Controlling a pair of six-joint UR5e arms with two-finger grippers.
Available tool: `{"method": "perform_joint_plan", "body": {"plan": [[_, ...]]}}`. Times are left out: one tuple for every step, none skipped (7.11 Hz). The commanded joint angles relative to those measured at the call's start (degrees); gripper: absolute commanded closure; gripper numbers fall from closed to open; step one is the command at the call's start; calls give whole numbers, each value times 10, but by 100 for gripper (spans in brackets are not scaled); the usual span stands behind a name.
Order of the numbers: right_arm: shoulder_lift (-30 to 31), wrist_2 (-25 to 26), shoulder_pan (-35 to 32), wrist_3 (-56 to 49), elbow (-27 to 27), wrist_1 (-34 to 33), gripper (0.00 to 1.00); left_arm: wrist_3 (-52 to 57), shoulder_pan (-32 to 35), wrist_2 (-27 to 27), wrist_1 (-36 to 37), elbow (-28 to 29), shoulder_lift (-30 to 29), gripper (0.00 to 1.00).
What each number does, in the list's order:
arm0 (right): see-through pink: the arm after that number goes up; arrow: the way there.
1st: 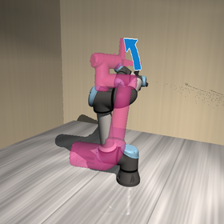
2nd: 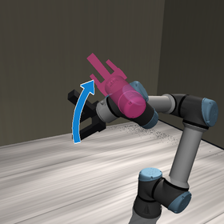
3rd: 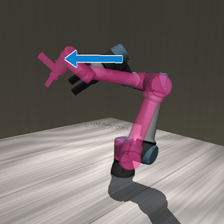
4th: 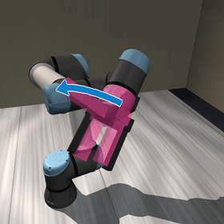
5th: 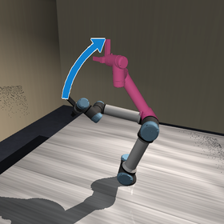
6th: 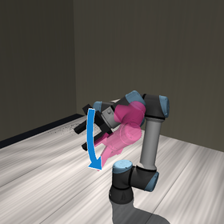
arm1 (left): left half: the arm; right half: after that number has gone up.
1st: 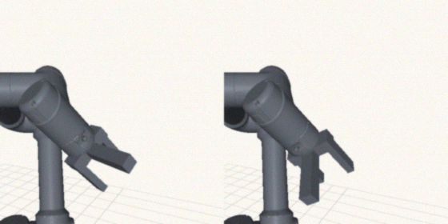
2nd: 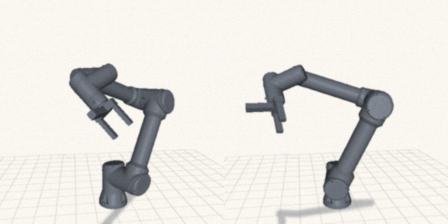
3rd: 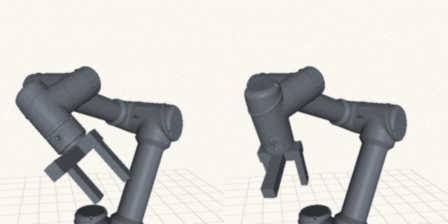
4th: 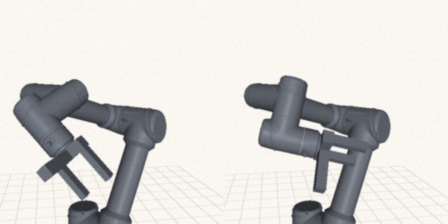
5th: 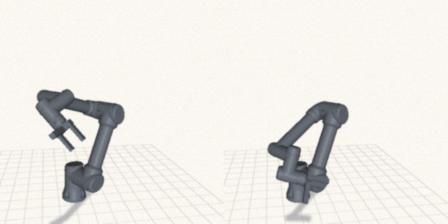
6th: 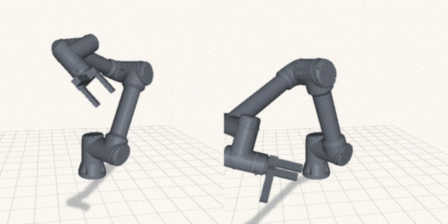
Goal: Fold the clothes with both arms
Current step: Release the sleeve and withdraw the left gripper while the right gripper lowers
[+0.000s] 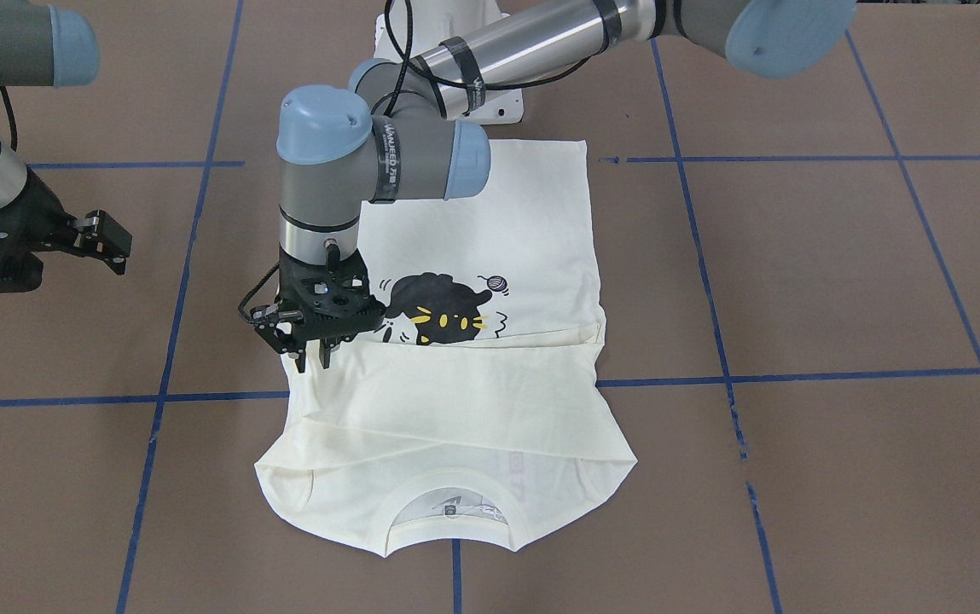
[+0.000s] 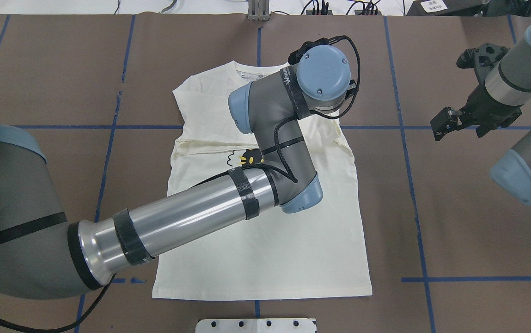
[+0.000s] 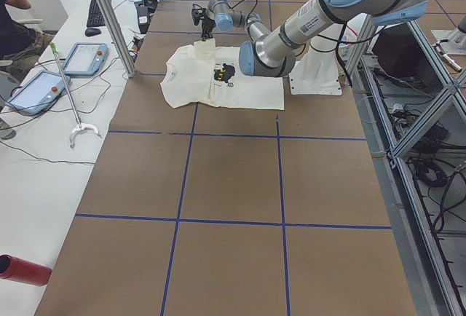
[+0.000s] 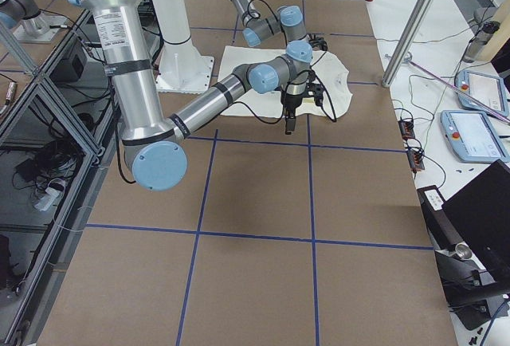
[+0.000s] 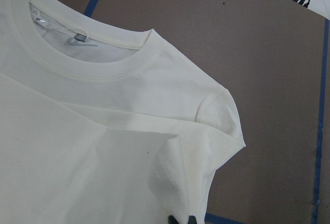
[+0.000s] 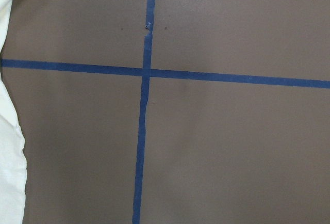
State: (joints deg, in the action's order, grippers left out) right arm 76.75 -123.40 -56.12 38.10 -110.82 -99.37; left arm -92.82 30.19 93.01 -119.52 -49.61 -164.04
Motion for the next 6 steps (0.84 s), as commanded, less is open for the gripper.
{"method": "perform_joint_plan", "body": {"plan": [[-4,-1,0,20,10,23,0,4,-3,0,-40,5,-2,0],[-5,-1,0,21,16,32,0,25,-2,2,-34,-19,12,0],[-12,-1,4,23,16,35,0,43,0,19,-6,-43,32,0],[-19,-1,14,46,10,37,0,76,3,48,46,-102,70,0],[-26,7,57,133,-7,57,0,108,3,51,93,-191,142,0],[-31,47,109,209,-10,103,0,160,8,79,143,-289,218,0]]}}
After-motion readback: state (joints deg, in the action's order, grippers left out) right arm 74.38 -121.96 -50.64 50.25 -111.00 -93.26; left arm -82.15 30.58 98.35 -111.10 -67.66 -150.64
